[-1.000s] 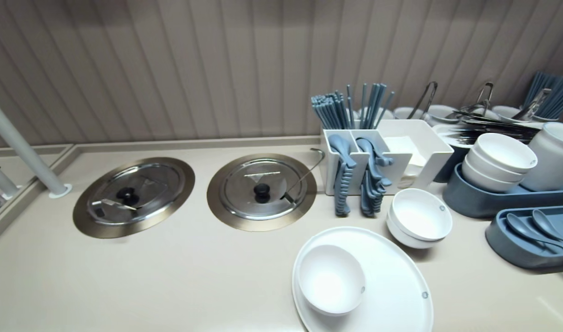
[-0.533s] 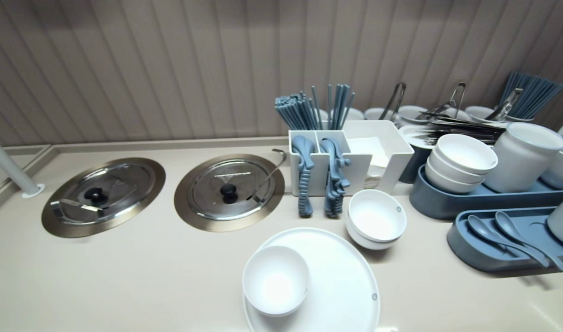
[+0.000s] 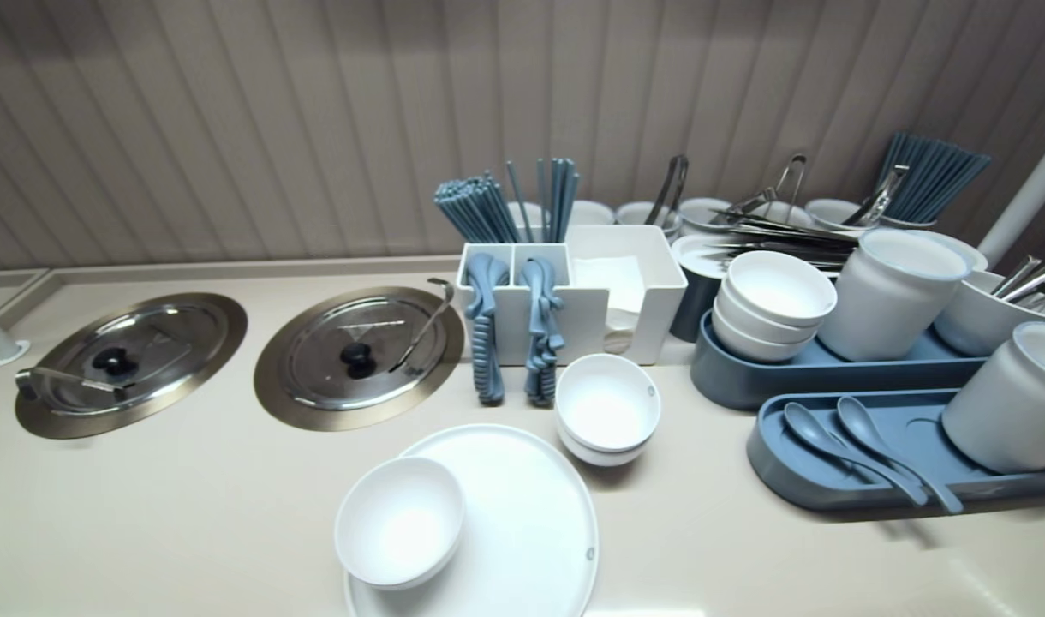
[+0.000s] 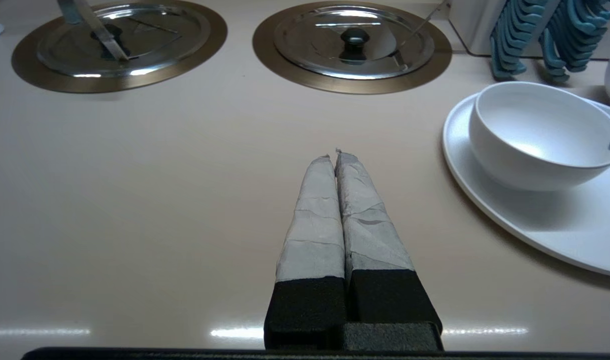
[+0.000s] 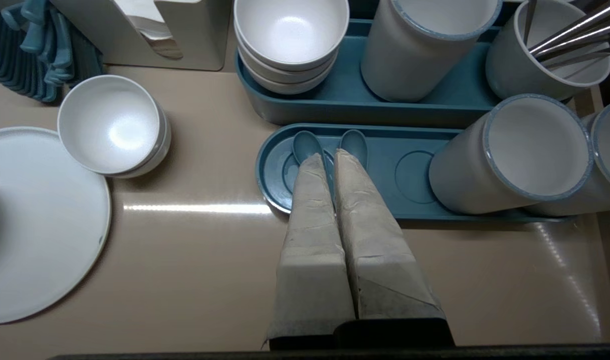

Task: Pick the spoon and place it in the bowl

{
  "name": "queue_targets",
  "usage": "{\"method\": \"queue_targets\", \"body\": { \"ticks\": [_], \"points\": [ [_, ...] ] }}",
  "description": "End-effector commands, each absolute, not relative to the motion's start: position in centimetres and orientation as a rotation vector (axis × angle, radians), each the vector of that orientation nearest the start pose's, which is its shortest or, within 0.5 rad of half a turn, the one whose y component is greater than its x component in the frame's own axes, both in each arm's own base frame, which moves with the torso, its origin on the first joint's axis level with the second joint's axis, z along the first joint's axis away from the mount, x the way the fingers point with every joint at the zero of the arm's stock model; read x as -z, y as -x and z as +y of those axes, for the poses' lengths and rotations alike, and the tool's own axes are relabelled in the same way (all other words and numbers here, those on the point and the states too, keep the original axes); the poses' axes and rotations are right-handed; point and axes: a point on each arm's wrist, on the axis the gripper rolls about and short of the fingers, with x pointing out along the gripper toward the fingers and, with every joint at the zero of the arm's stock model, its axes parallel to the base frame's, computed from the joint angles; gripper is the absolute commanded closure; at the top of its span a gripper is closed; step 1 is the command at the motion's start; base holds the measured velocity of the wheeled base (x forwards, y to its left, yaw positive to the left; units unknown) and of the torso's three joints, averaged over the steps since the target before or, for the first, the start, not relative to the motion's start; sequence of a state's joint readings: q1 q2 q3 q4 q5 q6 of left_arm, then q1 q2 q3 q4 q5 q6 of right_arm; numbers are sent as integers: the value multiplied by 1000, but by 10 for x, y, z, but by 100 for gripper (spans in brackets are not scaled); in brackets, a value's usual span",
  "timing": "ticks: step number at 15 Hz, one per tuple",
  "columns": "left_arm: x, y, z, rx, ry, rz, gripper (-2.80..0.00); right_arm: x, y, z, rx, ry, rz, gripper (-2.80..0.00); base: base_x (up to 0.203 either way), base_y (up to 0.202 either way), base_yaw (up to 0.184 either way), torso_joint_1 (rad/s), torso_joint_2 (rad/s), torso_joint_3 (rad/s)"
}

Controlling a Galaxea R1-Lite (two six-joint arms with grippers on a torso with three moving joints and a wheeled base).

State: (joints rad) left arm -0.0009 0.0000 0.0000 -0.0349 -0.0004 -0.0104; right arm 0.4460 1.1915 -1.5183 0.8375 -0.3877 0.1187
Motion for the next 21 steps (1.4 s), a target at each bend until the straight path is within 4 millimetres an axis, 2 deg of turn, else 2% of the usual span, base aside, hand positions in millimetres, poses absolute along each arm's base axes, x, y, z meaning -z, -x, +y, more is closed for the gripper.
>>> {"method": "queue_targets", "body": {
  "ticks": [1, 6, 13, 19, 21],
  "points": [
    [-77, 22, 0, 2, 11, -27, 0, -356, -110, 43, -28, 97, 476, 0, 0, -195, -1, 2, 2, 7],
    [-77, 22, 0, 3, 11, -28, 0, -345, -115, 46, -35, 152, 521, 0, 0, -159, 0, 3, 2, 4],
    [-77, 22, 0, 0, 9, -28, 0, -342, -118, 47, -33, 160, 531, 0, 0, 0, 0, 0, 0, 0],
    [-77, 22, 0, 1, 9, -27, 0, -308, -164, 48, 72, 222, 722, 0, 0, 0, 0, 0, 0, 0],
    [-77, 22, 0, 0, 9, -28, 0, -305, -168, 45, 92, 225, 739, 0, 0, 0, 0, 0, 0, 0]
  ]
}}
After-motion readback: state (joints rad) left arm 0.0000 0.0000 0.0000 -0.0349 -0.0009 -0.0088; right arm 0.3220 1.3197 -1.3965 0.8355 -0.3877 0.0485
